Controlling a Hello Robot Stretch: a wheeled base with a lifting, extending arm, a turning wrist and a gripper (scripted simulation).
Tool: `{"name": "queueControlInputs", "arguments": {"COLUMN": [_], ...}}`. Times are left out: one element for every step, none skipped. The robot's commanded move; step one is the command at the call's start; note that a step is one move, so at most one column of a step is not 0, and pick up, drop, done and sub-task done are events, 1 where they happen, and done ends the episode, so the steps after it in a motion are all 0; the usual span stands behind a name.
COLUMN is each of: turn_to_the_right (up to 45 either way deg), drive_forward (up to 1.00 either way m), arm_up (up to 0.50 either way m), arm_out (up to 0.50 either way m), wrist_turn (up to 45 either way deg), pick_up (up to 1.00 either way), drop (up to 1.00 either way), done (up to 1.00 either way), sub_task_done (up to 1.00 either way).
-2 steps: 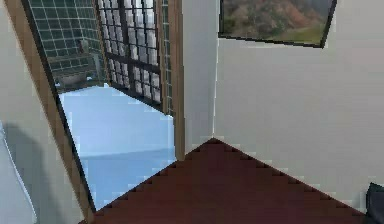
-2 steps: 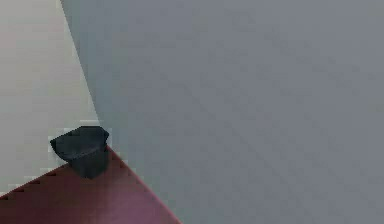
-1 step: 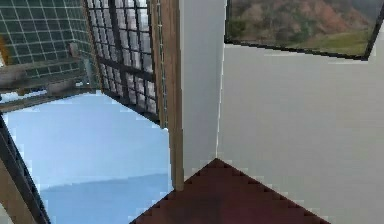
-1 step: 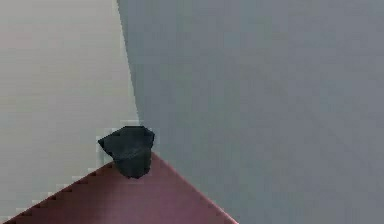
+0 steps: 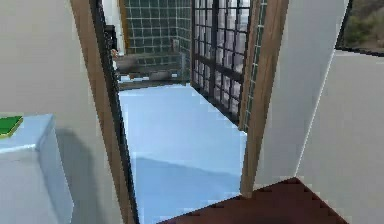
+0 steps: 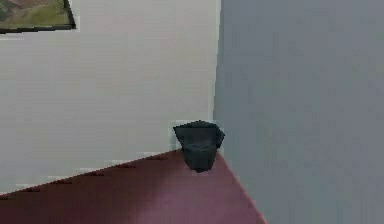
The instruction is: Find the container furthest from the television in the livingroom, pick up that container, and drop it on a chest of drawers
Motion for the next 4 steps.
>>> {"name": "queueControlInputs", "arguments": {"turn_to_the_right": [0.0,-12.0,0.0,-15.0], "drive_forward": [0.85,0.00,0.90,0.00], "arm_up": [0.00,0.00,0.00,0.00], "arm_out": [0.00,0.00,0.00,0.00], "wrist_turn": [0.0,0.0,0.0,0.0], "pick_up": [0.00,0.00,0.00,0.00], "drop": [0.00,0.00,0.00,0.00], "done": [0.00,0.00,0.00,0.00], "sub_task_done": [0.00,0.00,0.00,0.00]}}
